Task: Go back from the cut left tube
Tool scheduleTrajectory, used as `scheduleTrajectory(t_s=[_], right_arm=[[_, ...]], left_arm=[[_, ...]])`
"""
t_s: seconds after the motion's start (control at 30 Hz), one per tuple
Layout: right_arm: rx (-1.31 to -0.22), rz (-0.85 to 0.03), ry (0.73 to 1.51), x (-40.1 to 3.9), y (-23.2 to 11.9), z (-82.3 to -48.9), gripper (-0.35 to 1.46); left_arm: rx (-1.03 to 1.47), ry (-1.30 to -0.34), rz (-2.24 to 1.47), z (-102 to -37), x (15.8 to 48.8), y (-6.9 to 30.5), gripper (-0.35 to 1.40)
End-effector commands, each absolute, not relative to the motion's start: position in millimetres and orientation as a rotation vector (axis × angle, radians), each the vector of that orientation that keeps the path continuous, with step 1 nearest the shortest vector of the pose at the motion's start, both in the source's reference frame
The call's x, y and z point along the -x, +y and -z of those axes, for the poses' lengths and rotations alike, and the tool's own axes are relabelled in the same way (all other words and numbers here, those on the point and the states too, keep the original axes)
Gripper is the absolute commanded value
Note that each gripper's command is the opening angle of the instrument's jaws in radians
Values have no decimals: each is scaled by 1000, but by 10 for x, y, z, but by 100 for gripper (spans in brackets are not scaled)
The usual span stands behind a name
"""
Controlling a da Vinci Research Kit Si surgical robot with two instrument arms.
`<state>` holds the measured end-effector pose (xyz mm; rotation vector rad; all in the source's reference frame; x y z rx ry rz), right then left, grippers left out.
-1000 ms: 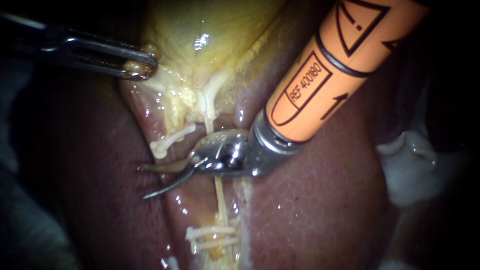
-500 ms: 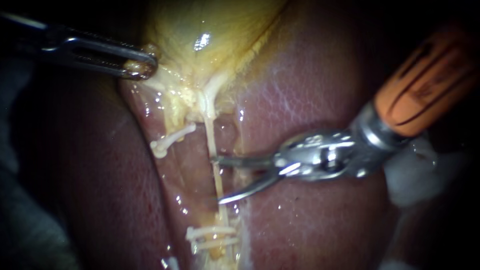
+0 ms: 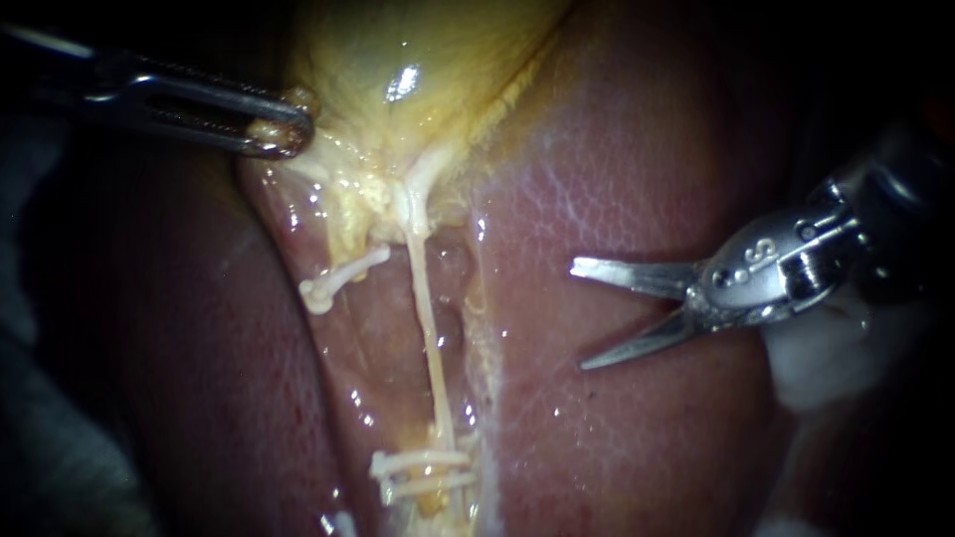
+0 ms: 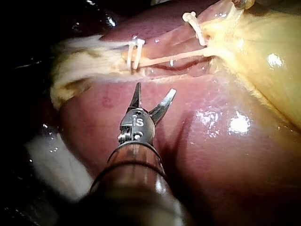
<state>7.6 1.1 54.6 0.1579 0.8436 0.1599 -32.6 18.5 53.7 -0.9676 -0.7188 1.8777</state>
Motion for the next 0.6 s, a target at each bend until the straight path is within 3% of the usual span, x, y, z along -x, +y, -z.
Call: scheduleTrajectory(t_s=[0.03, 0.6], right_arm=[[-162, -154, 841, -76, 11, -545, 145], [-181, -145, 839, -71, 10, -544, 145]], left_arm=[[967, -717, -1878, -537, 327, 184, -35], [980, -730, -1890, -594, 381, 168, -35]])
